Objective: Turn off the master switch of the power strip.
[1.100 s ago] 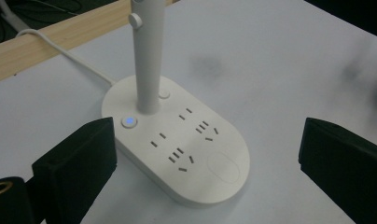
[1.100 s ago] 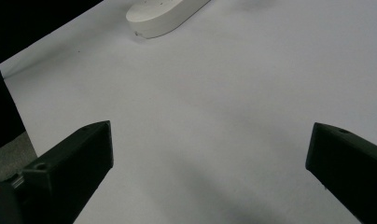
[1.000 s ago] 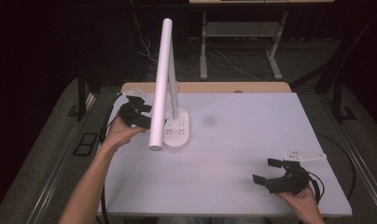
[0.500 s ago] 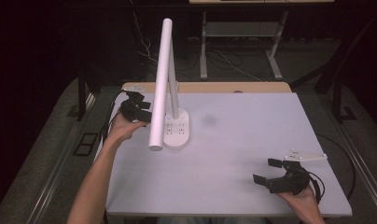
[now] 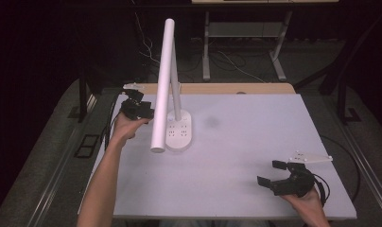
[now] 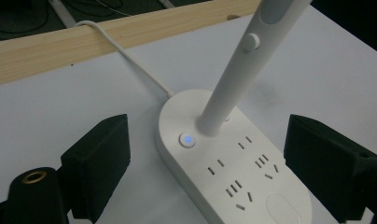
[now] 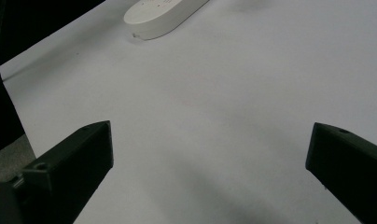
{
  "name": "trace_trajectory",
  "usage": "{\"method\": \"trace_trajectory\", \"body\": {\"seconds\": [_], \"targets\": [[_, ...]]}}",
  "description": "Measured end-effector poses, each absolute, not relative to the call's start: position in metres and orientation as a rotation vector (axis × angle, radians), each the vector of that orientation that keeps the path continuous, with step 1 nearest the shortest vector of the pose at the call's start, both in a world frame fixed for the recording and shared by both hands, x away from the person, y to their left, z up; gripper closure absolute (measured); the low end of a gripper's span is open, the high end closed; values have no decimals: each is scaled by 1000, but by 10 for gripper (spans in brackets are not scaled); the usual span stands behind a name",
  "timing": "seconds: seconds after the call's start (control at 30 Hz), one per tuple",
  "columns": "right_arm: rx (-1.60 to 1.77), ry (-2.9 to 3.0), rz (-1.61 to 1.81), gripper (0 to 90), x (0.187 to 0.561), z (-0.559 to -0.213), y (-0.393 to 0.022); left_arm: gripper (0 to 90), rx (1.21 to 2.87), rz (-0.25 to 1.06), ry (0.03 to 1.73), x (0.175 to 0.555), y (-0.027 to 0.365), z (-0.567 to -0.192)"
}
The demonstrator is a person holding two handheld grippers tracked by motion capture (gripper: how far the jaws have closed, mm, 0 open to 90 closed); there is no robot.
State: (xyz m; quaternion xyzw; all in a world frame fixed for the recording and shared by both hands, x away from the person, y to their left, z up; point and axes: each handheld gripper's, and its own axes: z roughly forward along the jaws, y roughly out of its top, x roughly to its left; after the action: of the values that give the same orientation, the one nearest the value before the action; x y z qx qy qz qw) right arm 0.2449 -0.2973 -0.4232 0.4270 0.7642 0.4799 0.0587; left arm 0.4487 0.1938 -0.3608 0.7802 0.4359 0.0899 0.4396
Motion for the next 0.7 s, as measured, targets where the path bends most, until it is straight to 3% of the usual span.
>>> {"method": "trace_trajectory", "body": {"seconds": [0.7], "targets": [[1289, 2317, 1449, 0, 246, -424, -298, 250, 1914, 195, 1127, 465, 188, -383]]}}
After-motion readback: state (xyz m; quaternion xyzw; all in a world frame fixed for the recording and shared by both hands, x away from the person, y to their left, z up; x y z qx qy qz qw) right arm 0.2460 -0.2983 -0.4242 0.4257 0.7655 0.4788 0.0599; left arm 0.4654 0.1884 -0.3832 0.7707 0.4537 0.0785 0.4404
